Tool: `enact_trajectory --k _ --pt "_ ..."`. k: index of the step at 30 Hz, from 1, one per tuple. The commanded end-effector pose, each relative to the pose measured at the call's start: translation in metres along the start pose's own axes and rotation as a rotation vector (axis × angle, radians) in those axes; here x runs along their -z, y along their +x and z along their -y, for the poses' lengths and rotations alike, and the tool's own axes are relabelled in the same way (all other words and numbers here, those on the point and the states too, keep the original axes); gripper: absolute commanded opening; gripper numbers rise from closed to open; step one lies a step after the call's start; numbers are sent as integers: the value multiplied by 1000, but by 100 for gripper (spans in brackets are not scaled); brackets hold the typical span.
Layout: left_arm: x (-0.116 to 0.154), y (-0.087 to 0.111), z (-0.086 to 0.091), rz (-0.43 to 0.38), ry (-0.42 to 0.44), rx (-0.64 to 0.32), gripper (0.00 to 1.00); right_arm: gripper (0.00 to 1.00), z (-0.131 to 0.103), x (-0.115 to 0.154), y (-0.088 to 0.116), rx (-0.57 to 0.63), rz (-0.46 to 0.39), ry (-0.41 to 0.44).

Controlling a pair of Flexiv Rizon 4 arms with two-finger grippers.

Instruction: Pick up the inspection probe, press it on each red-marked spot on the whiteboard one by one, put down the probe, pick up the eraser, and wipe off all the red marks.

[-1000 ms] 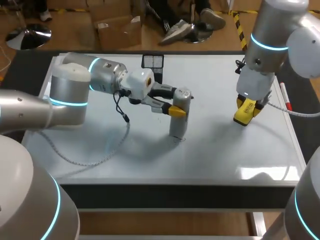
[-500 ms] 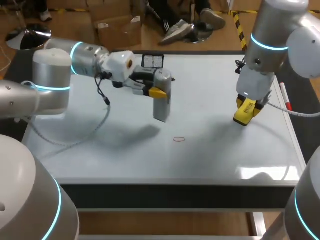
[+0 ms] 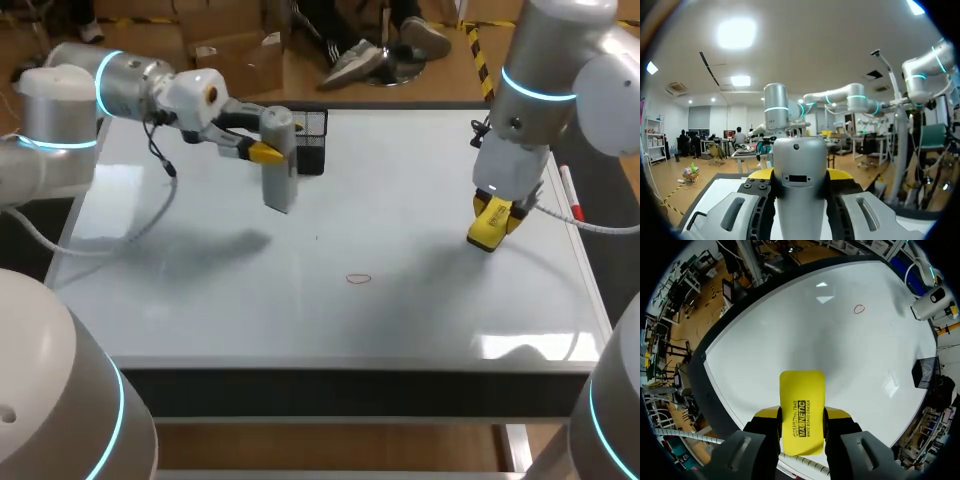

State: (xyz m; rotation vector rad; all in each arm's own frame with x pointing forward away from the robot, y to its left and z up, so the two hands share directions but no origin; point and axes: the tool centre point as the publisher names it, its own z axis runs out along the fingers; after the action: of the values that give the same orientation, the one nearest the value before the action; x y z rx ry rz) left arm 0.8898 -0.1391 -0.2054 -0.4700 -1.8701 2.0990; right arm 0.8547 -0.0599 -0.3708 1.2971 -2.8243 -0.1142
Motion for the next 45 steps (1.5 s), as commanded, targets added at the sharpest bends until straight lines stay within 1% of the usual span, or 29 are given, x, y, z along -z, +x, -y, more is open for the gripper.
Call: enact_trajectory --k 1,8,13,17,20,27,29,45 --pt "26 1 6 -7 2 1 0 0 0 0 0 1 -2 2" --pt "58 -4 7 32 -1 2 0 0 0 0 0 1 -2 2" --pt "80 -10 6 35 -4 -1 0 0 0 0 0 1 -2 2" --pt "90 -13 8 54 26 -8 0 0 0 0 0 1 -2 2" --pt "97 -17 8 59 13 -8 0 0 0 0 0 1 -2 2" --pt "107 -24 4 79 9 -5 0 0 0 0 0 1 -2 2" --pt "112 -27 3 105 -2 -1 0 0 0 0 0 1 -2 2" --pt "112 -27 3 105 -2 -1 0 0 0 0 0 1 -2 2"
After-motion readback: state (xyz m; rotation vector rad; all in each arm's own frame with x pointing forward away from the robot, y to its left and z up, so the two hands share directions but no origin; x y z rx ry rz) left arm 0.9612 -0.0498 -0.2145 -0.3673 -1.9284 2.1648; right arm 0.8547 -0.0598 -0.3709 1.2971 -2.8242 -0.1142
